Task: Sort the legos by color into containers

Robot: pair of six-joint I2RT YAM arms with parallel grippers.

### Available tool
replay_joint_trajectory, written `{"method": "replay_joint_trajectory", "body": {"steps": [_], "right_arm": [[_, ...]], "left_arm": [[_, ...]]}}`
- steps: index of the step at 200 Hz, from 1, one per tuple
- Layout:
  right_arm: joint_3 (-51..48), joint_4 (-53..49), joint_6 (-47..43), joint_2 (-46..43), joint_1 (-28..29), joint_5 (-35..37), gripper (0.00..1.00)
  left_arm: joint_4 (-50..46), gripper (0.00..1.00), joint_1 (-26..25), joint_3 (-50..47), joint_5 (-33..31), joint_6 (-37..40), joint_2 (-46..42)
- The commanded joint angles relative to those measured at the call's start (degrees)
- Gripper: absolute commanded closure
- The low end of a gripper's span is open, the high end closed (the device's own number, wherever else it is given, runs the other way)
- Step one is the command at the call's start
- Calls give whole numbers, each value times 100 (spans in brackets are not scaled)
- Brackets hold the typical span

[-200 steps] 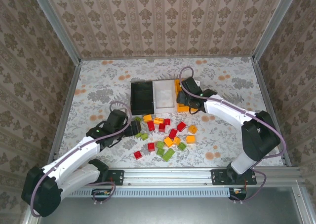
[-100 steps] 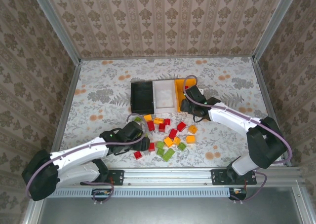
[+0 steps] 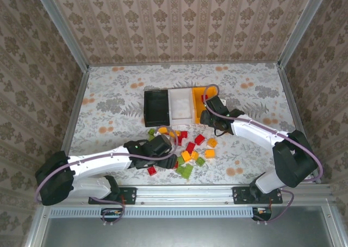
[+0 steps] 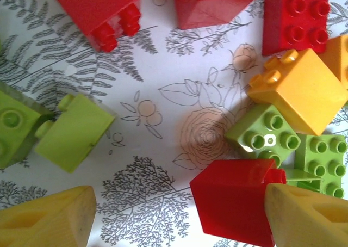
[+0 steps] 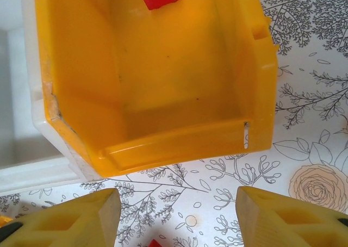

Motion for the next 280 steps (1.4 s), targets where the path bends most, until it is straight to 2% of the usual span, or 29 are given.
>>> {"method": "replay_joint_trajectory", "body": {"steps": [1, 56, 113, 151, 223, 280], "right_arm": [[-97, 52, -4, -240, -39, 13, 41], [-159, 73, -15, -349, -92, -22, 41], [-251, 96, 3, -374, -113, -27, 41], [-257, 68, -7, -453, -154, -16, 41], [-285, 58, 10, -674, -207, 4, 41], [-291, 14, 72, -716, -232, 4, 40]], "left_arm": [[-185, 17, -155, 172, -298, 139, 84], [-378, 13, -171, 384, -330, 281, -341], [-472, 16, -324, 481, 160, 285, 604], [-320, 18, -452, 504, 264, 298, 899], [-326, 34, -354, 354, 187, 303, 1074], [-212, 55, -371, 379, 309, 392, 1046]]}}
